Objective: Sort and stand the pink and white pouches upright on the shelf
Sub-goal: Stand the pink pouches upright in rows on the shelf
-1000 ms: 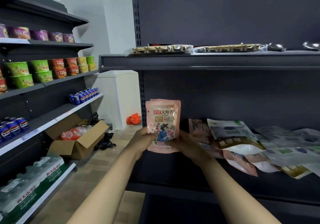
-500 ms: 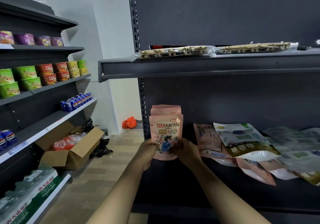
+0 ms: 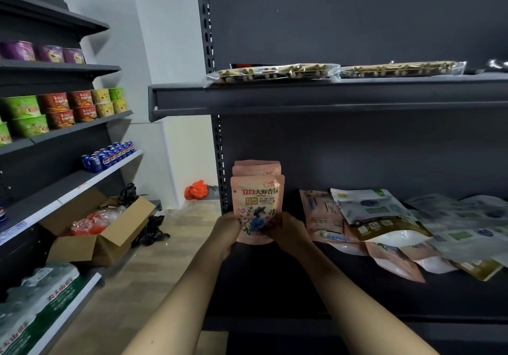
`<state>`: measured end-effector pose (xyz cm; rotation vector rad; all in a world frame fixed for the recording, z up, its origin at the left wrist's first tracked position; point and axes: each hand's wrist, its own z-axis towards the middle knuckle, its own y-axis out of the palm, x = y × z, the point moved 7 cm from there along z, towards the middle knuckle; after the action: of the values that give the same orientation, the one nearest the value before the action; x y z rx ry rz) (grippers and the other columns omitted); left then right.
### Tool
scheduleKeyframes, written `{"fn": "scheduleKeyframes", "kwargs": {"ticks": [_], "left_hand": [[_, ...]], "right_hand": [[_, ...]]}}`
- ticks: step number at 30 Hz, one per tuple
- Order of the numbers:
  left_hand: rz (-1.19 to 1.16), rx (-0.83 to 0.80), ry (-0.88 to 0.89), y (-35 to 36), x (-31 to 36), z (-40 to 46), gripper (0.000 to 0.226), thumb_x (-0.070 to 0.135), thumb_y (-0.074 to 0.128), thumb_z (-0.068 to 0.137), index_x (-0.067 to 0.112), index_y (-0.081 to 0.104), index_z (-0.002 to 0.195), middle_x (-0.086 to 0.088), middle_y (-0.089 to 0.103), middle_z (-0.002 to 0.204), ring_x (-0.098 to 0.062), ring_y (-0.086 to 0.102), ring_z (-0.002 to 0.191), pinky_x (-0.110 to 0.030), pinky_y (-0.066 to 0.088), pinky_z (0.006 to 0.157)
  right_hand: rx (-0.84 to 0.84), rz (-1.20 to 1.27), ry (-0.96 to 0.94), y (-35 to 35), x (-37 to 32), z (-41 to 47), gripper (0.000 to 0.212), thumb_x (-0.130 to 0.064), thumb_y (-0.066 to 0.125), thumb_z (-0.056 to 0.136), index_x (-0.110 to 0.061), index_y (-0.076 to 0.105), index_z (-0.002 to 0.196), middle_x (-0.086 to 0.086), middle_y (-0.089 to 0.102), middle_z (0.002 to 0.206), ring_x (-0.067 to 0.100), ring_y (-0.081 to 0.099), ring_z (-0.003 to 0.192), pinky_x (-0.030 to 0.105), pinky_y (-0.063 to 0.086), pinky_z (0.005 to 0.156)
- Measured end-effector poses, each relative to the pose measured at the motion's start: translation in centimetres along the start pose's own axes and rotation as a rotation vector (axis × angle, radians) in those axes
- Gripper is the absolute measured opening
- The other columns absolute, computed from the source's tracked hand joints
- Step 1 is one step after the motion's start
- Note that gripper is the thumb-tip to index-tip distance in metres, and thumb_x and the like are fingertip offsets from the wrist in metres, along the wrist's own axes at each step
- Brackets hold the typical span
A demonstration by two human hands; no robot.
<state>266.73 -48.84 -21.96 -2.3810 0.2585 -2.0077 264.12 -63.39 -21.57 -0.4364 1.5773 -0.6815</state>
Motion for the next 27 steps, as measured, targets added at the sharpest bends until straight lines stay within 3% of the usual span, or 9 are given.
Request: {"fn": "scheduleKeyframes", "kwargs": {"ticks": [2, 7, 10, 14, 17, 20, 23, 27], "left_hand": [[0.020, 0.007, 0.008, 0.1, 0.4, -0.5, 0.029, 0.000, 0.041, 0.090, 0.013, 0.065, 0.099, -0.009, 0.067, 0.103, -0.015, 0.061, 0.078, -0.024, 0.046, 0.062], [0.121, 0.057, 0.043, -0.2, 1.2, -1.3, 0.030, 0.004, 0.041, 0.090, 0.008, 0.062, 0.111, -0.009, 0.067, 0.107, -0.020, 0.062, 0.086, -0.022, 0.046, 0.061], [0.158, 0.100, 0.078, -0.2, 1.8, -1.2, 0.029, 0.010, 0.043, 0.089, 0.004, 0.062, 0.110, -0.010, 0.068, 0.109, -0.024, 0.064, 0.095, -0.028, 0.051, 0.072], [0.360, 0.350, 0.182, -1.8, 3.9, -2.2, 0.008, 0.008, 0.052, 0.084, 0.005, 0.059, 0.081, -0.002, 0.063, 0.088, -0.023, 0.060, 0.088, -0.033, 0.046, 0.076], [0.391, 0.484, 0.258, -2.2, 5.6, -3.5, 0.023, 0.007, 0.053, 0.081, -0.002, 0.062, 0.100, -0.016, 0.066, 0.107, -0.036, 0.059, 0.104, -0.041, 0.047, 0.084], [0.354, 0.605, 0.380, -2.2, 7.8, -5.6, 0.034, 0.003, 0.054, 0.083, -0.001, 0.054, 0.117, -0.020, 0.057, 0.120, -0.036, 0.053, 0.113, -0.037, 0.042, 0.086], [0.373, 0.696, 0.575, -1.1, 10.0, -7.5, 0.028, -0.001, 0.048, 0.083, 0.001, 0.055, 0.109, -0.018, 0.056, 0.113, -0.032, 0.052, 0.107, -0.034, 0.040, 0.084], [0.360, 0.632, 0.708, 2.5, 11.8, -8.8, 0.021, 0.001, 0.049, 0.083, 0.005, 0.057, 0.102, -0.010, 0.057, 0.105, -0.025, 0.055, 0.098, -0.032, 0.043, 0.082]], "right_hand": [[-0.019, 0.024, 0.022, 0.1, 0.1, -0.2, 0.058, -0.040, 0.063, 0.084, -0.009, 0.047, 0.131, 0.010, 0.060, 0.127, 0.027, 0.059, 0.112, 0.028, 0.048, 0.082], [-0.022, 0.051, 0.023, -0.4, 0.1, -1.2, 0.055, -0.033, 0.058, 0.089, -0.005, 0.041, 0.134, 0.013, 0.055, 0.132, 0.030, 0.055, 0.117, 0.027, 0.043, 0.082], [-0.023, 0.026, 0.017, -1.2, 0.1, -1.8, 0.046, -0.025, 0.051, 0.093, -0.007, 0.040, 0.134, 0.015, 0.053, 0.132, 0.030, 0.054, 0.117, 0.027, 0.040, 0.080], [0.061, -0.006, -0.023, -3.9, 0.0, -2.7, 0.037, -0.017, 0.049, 0.094, -0.009, 0.045, 0.129, 0.014, 0.054, 0.128, 0.028, 0.054, 0.114, 0.030, 0.042, 0.079], [0.166, -0.135, -0.046, -6.6, 0.3, -3.4, 0.039, -0.010, 0.045, 0.094, -0.007, 0.046, 0.132, 0.014, 0.050, 0.134, 0.027, 0.049, 0.121, 0.028, 0.039, 0.091], [0.242, -0.256, -0.077, -9.0, 1.3, -3.8, 0.027, -0.013, 0.047, 0.092, -0.004, 0.059, 0.115, 0.017, 0.061, 0.121, 0.029, 0.057, 0.110, 0.025, 0.038, 0.079], [0.274, -0.220, -0.116, -11.3, 2.1, -4.9, 0.016, -0.011, 0.046, 0.091, -0.007, 0.061, 0.086, 0.023, 0.067, 0.105, 0.024, 0.057, 0.085, 0.025, 0.032, 0.069], [0.251, -0.236, -0.103, -12.3, 3.4, -5.1, 0.028, -0.011, 0.040, 0.095, 0.000, 0.066, 0.093, 0.018, 0.069, 0.101, 0.026, 0.061, 0.087, 0.022, 0.031, 0.066]]}}
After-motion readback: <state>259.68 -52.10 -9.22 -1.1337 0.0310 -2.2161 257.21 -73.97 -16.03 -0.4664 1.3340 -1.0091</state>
